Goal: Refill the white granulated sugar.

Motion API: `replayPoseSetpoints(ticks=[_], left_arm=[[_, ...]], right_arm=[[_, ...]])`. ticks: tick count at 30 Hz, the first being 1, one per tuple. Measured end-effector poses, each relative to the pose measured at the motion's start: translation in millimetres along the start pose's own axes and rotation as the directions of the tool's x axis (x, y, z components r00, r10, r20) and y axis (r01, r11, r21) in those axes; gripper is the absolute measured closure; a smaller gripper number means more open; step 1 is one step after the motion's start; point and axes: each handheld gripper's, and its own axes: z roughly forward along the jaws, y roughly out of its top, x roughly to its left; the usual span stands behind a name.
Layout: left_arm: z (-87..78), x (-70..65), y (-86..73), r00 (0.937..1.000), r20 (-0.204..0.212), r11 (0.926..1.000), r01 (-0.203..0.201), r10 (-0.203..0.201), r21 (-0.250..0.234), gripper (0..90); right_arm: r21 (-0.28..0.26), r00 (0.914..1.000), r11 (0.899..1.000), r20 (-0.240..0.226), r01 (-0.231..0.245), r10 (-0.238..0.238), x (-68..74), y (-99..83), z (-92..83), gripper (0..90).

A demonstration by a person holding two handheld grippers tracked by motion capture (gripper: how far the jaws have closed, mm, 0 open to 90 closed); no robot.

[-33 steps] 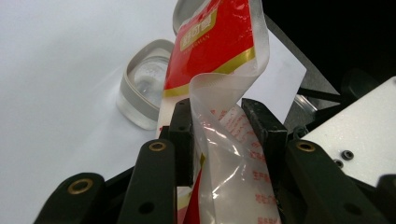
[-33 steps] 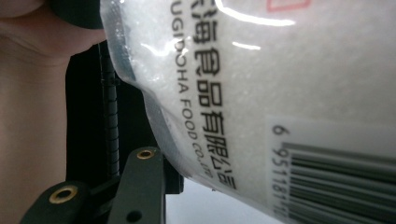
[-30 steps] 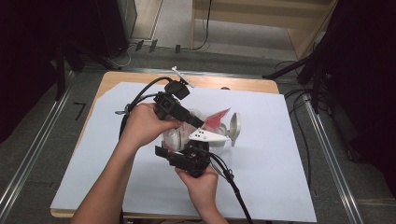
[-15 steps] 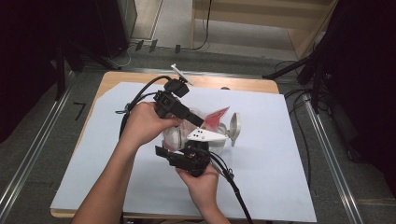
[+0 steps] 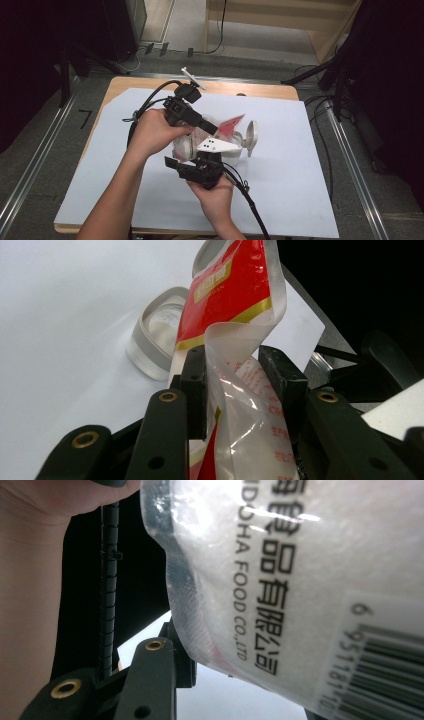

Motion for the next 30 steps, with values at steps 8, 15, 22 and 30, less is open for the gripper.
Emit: replayPoseSetpoints(ticks=[8, 15, 22, 30], left_arm=[[-0.6, -0.9, -0.3, 1.0, -0.004, 1.0, -0.006, 0.006, -0.005, 66.8], [-1.5, -1.4, -0.3, 0.9999, 0.0, 0.9999, -0.014, 0.014, -0.007, 66.4], [-3.0, -1.6, -1.6, 0.9992, 0.008, 0.9992, -0.04, 0.04, -0.003, 67.1], [-1.0, 4.0, -2.0, 0.9998, 0.021, 0.9999, 0.003, -0.004, 0.016, 66.5]], right_arm=[[0.002, 1.0, 1.0, 0.001, -0.001, 0.001, 1.1, 0.4, 0.6, 61.9], [0.007, 0.9998, 1.0, 0.011, 0.016, -0.016, 2.9, 1.1, 0.3, 62.4], [0.008, 0.9995, 1.0, 0.019, 0.025, -0.025, 5.8, 1.2, 1.2, 62.5], [0.018, 0.9994, 0.999, 0.013, 0.032, -0.032, 7.3, 0.6, 3.3, 62.8]])
